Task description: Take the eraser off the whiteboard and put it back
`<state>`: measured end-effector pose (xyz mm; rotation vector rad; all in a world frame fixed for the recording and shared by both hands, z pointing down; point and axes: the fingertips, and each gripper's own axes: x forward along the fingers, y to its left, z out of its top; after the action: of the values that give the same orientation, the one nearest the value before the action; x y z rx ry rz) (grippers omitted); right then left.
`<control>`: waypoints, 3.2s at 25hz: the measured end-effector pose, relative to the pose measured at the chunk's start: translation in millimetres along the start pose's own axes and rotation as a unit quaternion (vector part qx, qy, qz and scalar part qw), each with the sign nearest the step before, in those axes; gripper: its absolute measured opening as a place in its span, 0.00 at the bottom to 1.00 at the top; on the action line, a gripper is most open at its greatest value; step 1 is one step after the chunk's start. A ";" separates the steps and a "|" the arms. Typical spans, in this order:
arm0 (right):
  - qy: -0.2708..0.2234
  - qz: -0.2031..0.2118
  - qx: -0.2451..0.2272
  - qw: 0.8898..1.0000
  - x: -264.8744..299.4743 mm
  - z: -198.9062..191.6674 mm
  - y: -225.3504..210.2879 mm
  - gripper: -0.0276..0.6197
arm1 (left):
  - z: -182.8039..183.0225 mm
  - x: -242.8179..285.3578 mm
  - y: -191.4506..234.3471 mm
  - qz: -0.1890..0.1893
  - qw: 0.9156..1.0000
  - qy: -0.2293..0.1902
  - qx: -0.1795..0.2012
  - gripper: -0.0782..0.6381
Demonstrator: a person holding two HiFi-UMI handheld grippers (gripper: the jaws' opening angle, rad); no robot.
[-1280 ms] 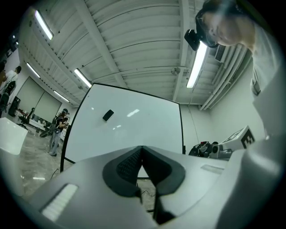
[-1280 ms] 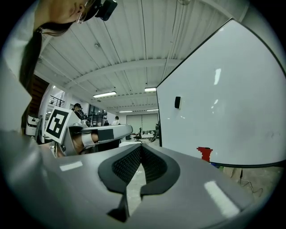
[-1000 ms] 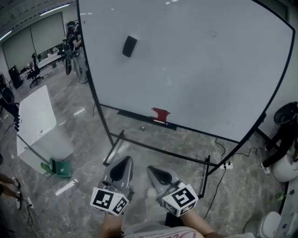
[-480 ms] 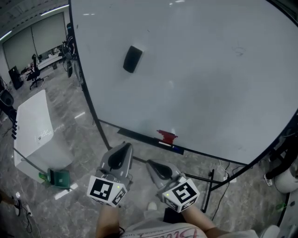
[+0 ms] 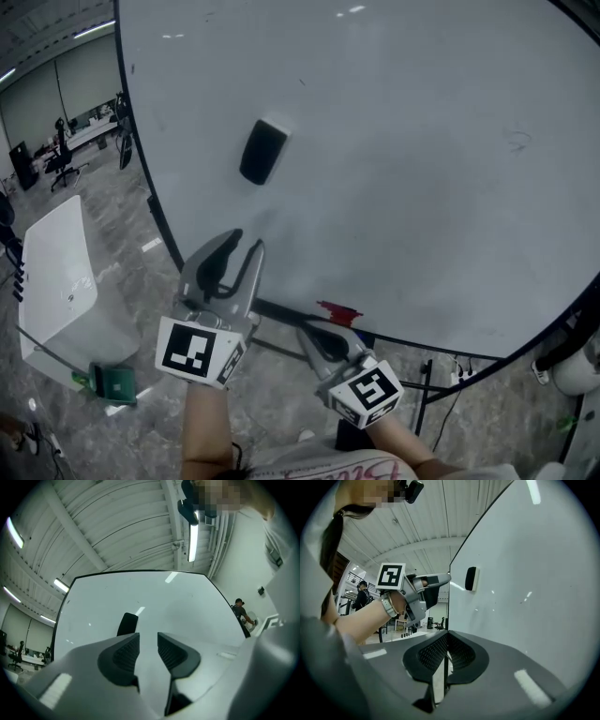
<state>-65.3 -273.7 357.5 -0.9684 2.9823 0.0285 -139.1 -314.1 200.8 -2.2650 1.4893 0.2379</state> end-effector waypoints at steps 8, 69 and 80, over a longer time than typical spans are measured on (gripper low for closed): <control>0.000 -0.015 0.012 1.000 34.7 -0.9 -14.3 0.05 | 8.4 60.3 32.9 -0.007 0.999 0.009 0.052 0.53; 0.004 -0.042 0.025 0.999 24.6 -9.0 -10.3 0.05 | -2.5 -11.2 24.5 -0.001 0.999 0.001 -0.035 0.47; 0.009 -0.040 0.024 0.999 24.0 -11.0 -4.7 0.05 | -11.8 -27.5 13.7 -0.007 0.999 -0.006 -0.040 0.46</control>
<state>-82.0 -291.9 368.1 -1.0862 2.9424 -0.0504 -163.9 -300.9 218.0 -2.3324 1.4810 0.3124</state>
